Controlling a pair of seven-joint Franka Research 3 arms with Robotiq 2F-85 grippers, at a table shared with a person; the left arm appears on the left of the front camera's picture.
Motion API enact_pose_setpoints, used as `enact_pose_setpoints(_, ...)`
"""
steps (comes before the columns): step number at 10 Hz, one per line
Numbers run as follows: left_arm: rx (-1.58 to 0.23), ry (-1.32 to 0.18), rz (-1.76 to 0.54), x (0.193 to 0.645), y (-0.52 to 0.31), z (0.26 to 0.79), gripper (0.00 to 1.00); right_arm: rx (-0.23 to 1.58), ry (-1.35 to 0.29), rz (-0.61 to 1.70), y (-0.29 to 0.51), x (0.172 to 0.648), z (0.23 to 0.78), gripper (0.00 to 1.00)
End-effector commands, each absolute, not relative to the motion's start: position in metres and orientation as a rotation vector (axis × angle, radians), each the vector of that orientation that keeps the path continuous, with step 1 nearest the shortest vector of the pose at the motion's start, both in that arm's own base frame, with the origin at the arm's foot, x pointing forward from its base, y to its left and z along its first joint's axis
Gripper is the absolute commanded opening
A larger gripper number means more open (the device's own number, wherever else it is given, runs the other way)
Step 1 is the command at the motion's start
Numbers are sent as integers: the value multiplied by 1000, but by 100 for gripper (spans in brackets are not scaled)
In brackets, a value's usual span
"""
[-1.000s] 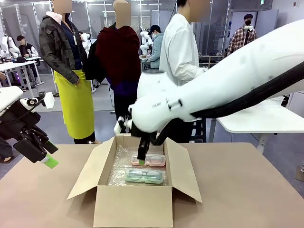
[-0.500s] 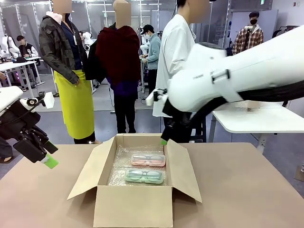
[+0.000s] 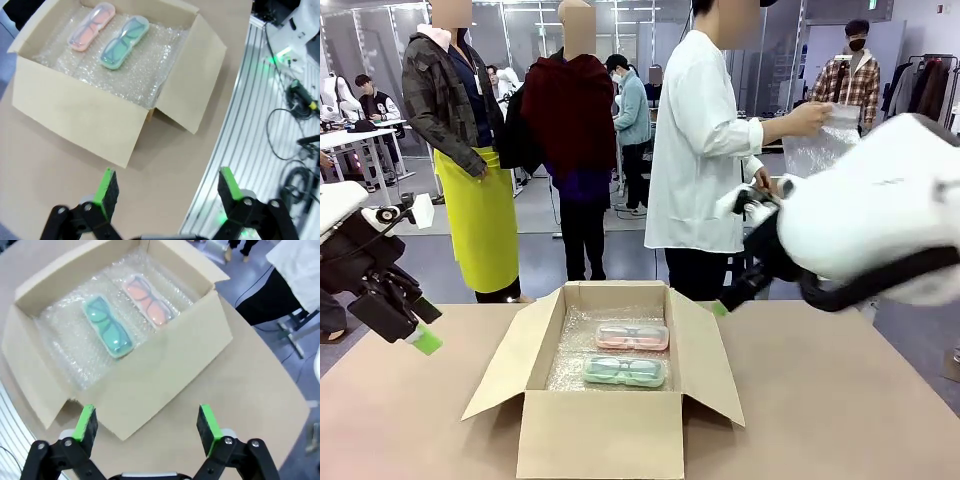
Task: Pack the glasses set securely to prepare it for shipping.
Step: Position the Package Box on the left side of the table.
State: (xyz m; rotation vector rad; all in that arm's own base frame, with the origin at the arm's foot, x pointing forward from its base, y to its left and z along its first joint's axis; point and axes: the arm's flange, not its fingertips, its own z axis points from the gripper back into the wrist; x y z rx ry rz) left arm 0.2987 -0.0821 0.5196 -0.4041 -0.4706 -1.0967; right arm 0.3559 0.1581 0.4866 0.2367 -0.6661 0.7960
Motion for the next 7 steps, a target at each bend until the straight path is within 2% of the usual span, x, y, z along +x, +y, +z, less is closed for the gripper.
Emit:
enact_pose_setpoints(1, -425, -487, -1111, 299, -81, 520, 100, 296, -654, 768, 124, 313, 486, 100)
enact_pose_setpoints(5, -425, -487, -1111, 299, -81, 520, 100, 456, -527, 737, 58, 297, 499, 100)
enact_pose_setpoints(7, -425, -487, -1111, 299, -81, 520, 100, 421, -548, 723, 59, 299, 491, 100)
